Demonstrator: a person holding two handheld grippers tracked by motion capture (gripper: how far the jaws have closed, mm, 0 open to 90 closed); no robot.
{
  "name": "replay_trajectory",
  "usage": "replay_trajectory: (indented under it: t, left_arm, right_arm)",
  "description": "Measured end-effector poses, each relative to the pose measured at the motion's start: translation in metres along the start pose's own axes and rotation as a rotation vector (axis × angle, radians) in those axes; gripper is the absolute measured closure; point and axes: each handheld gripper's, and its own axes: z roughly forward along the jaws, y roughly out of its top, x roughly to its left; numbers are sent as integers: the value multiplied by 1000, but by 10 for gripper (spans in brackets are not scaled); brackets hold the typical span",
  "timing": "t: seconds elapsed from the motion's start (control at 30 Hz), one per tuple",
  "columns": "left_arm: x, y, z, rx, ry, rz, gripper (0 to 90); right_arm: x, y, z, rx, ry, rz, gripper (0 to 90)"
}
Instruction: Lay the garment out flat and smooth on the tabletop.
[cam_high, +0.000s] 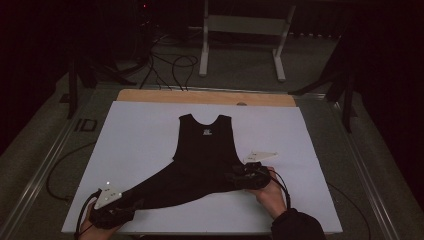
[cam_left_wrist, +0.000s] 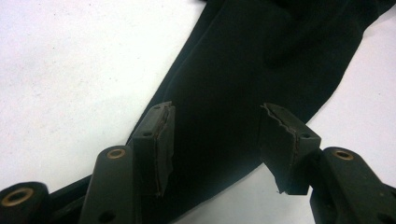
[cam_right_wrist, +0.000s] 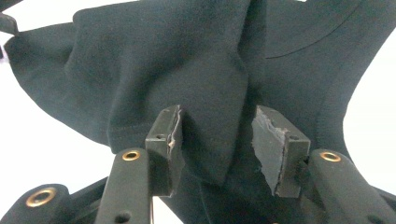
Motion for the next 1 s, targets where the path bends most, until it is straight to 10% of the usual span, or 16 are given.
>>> replay_trajectory:
  t: [0.27,1.0]
  left_arm:
    - [2,-1,0,9,17,-11,460]
    - [3,-1,0,9,20,-16,458]
  right_arm:
    - [6,1,-2,-6,21,-29,785]
    - [20,11,-11,-45,-24,-102,777]
